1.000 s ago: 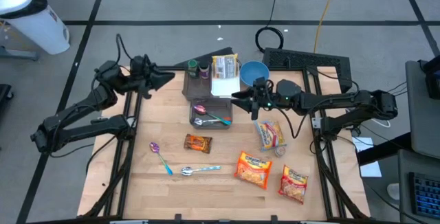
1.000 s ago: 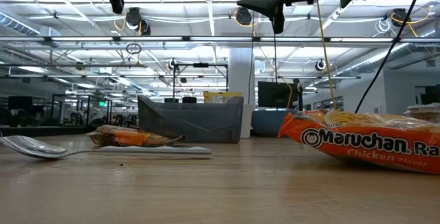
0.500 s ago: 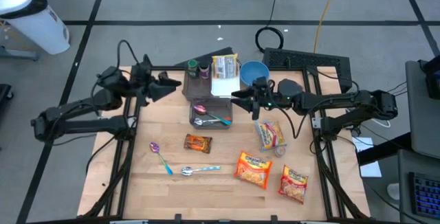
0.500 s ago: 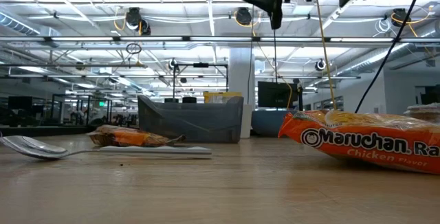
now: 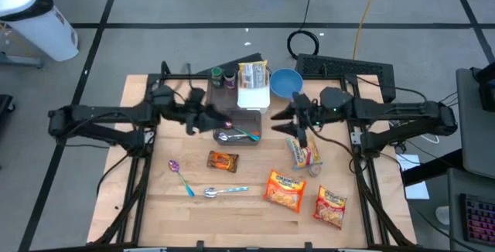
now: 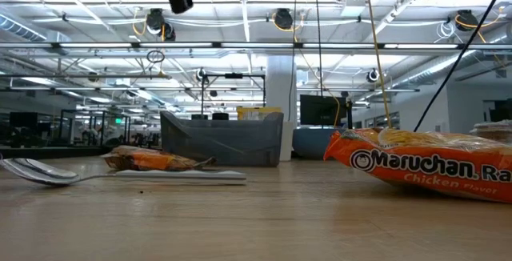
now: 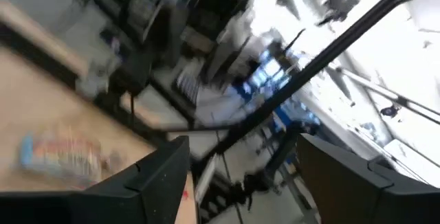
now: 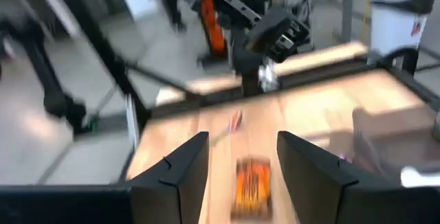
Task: Pick & Place Food Item
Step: Put the orange noodle pack into the white bin
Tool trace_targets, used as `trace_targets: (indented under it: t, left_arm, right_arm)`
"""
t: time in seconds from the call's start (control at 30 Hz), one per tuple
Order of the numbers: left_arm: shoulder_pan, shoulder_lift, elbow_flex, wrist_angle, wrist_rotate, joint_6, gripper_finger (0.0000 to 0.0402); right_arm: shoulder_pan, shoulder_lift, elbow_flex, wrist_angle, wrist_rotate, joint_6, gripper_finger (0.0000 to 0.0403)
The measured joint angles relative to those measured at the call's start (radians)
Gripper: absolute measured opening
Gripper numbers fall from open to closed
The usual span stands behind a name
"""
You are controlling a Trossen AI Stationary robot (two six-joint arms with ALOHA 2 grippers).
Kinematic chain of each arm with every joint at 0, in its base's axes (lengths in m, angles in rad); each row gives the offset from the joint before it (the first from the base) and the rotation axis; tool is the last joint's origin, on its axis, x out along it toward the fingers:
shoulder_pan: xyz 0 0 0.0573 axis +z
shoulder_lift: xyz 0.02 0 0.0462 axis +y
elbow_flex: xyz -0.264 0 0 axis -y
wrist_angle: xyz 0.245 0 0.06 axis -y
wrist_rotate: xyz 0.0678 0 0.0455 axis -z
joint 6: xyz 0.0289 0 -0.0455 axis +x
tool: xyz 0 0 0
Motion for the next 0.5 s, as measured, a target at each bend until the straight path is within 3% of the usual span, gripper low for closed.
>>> trace_targets:
  t: [0.27, 0.5]
  left_arm:
    - [-0.141, 0.186, 0.114, -0.003, -0.048, -0.041, 0.025]
    - [-0.272, 0.309, 0.268, -0.144, -0.171, -0.04, 0.0231]
  right_arm:
    - [0.127, -0.048, 0.088, -0.545, -0.001, 0.011, 0.0166]
    - [0.296, -0.12, 0.082, -0.777, 0.072, 0.114, 0.0163]
